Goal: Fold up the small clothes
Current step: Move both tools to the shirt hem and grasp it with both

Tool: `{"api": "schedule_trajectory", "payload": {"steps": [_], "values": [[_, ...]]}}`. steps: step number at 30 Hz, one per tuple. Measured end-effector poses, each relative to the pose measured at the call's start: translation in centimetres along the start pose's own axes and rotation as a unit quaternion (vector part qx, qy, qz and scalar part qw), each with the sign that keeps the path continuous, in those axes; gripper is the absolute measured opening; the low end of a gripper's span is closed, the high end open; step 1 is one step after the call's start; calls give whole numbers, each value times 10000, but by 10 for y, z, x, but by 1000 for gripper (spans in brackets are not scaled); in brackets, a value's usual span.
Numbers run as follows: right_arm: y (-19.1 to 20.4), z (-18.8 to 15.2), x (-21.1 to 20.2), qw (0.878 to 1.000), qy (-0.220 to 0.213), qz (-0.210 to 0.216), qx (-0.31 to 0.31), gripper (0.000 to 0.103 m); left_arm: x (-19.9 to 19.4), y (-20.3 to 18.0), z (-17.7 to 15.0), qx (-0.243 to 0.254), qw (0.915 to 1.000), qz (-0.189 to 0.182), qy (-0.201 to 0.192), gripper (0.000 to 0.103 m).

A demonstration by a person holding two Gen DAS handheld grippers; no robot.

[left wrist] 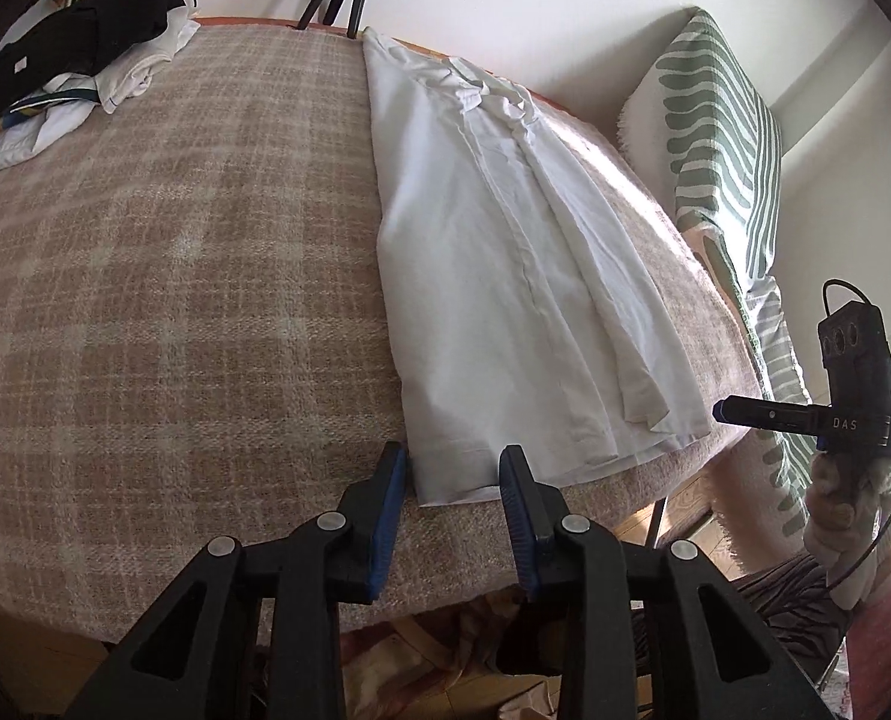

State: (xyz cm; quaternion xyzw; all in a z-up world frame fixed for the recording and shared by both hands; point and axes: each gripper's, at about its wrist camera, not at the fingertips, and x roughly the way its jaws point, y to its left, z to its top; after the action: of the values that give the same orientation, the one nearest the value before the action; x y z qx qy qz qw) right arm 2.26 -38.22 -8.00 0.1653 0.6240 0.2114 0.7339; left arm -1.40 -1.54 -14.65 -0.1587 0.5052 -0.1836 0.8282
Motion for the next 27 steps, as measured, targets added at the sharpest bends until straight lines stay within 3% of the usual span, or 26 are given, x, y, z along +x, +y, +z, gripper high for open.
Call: {"api": "schedule_trajectory", "payload": {"steps": [3,7,9,11,12,19,23,27], "values": [[-3,0,13,9995,164,250,114,46,3,-4,1,-61,9999,-115,41,25],[1,-1,17,9994,226,270,-51,46,6,-5,4,-117,9998,-158,63,17],[3,0,21,9991,245,346,-21,39,6,-5,5,-96,9998,-133,60,12],[3,0,24,9990,288,336,-50,13,6,-6,6,-71,9999,-93,51,6],[3,0,27,9988,336,350,-40,8,5,-8,6,-55,9999,-80,48,3],[1,-3,3,9977,12,682,5,5,-16,-19,8,45,9998,-104,-187,2],[-7,-4,23,9988,332,340,110,5,3,-17,4,176,9998,108,59,2],[-3,0,18,9987,246,448,65,5,1,-14,6,122,9999,5,30,2]]}}
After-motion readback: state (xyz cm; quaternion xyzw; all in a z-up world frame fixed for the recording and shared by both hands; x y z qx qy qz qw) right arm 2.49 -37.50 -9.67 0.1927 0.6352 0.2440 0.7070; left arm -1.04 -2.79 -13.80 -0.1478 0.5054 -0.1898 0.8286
